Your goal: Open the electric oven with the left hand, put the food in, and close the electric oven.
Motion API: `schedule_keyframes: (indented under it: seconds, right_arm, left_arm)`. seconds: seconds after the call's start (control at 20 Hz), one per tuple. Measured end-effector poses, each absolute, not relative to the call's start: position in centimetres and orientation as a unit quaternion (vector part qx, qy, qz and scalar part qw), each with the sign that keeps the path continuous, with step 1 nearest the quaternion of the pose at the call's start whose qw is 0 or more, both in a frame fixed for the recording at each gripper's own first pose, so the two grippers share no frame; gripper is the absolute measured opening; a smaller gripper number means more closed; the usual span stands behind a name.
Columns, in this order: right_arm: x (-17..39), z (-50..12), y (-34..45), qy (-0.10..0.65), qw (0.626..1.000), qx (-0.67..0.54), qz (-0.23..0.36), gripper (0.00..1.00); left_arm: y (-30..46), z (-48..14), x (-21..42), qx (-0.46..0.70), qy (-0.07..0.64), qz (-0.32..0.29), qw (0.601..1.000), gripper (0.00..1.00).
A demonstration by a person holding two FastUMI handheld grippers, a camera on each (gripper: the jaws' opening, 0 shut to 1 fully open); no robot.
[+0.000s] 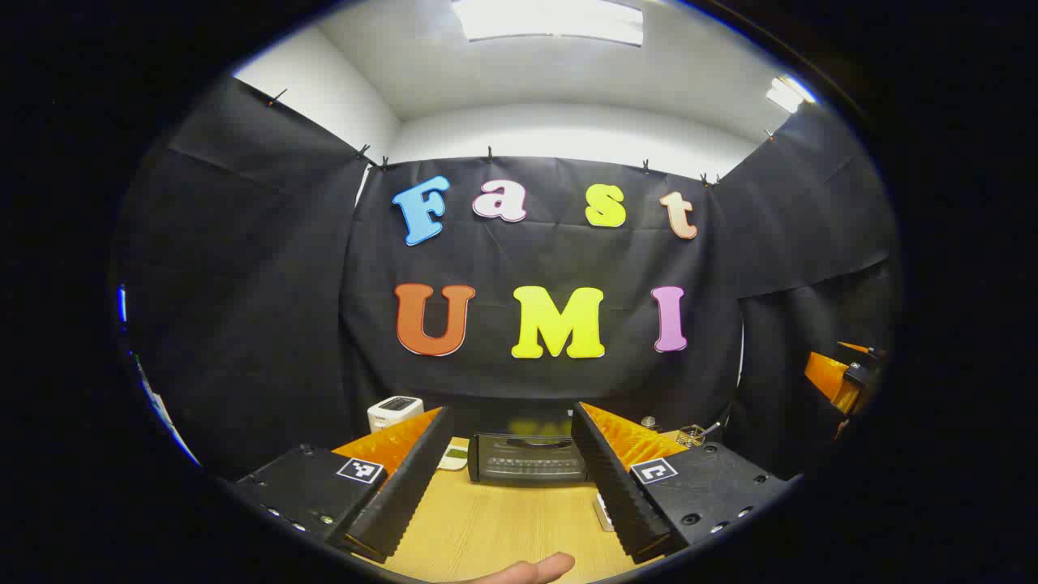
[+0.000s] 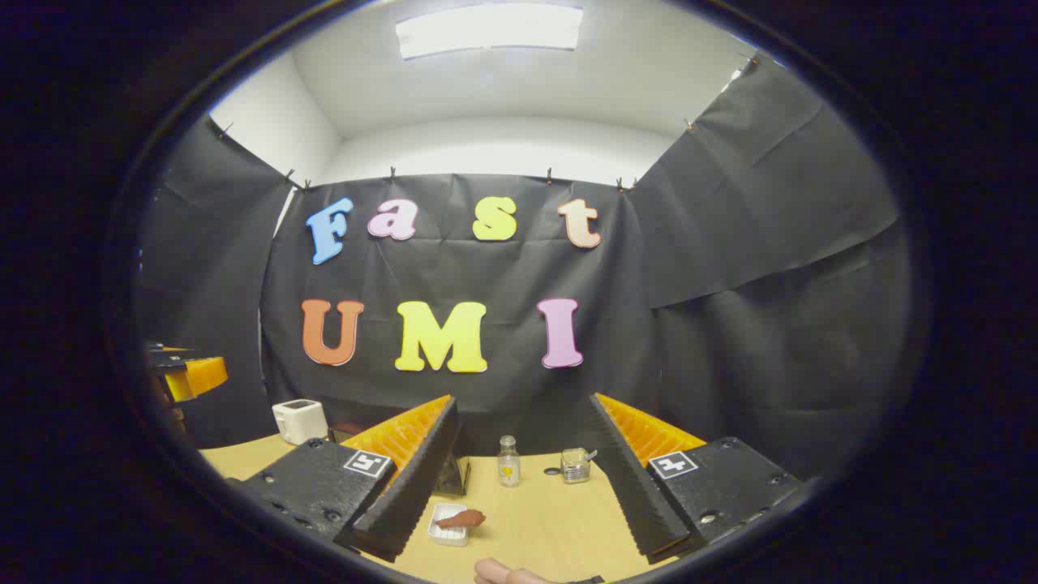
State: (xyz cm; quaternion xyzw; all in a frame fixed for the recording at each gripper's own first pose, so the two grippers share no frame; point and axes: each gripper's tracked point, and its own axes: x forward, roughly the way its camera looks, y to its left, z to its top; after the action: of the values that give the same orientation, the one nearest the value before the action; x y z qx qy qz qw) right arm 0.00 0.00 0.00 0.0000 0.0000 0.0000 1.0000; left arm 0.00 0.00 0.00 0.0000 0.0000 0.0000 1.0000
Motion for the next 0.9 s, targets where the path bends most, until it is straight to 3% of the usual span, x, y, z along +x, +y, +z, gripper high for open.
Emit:
schedule_keyframes:
  seconds: [0.05, 0.6, 0.9]
  right_arm:
    - [-0.1, 0.0, 0.1, 0.0, 1.0, 0.001, 0.002, 1.0]
    - [0.4, -0.9, -0.7, -0.007, 1.0, 0.008, 0.005, 1.0]
    - [3.6, -1.3, -1.3, -0.015, 1.0, 0.011, 0.007, 1.0]
  left_arm:
    - [-0.5, -0.4, 0.1, 0.001, 0.005, -0.007, 1.0, 0.95]
    - [-1.7, -2.4, 2.4, 0.006, 0.027, -0.003, 1.0, 0.95]
    - [-1.5, -3.2, 7.0, -0.007, 0.025, 0.006, 1.0, 0.95]
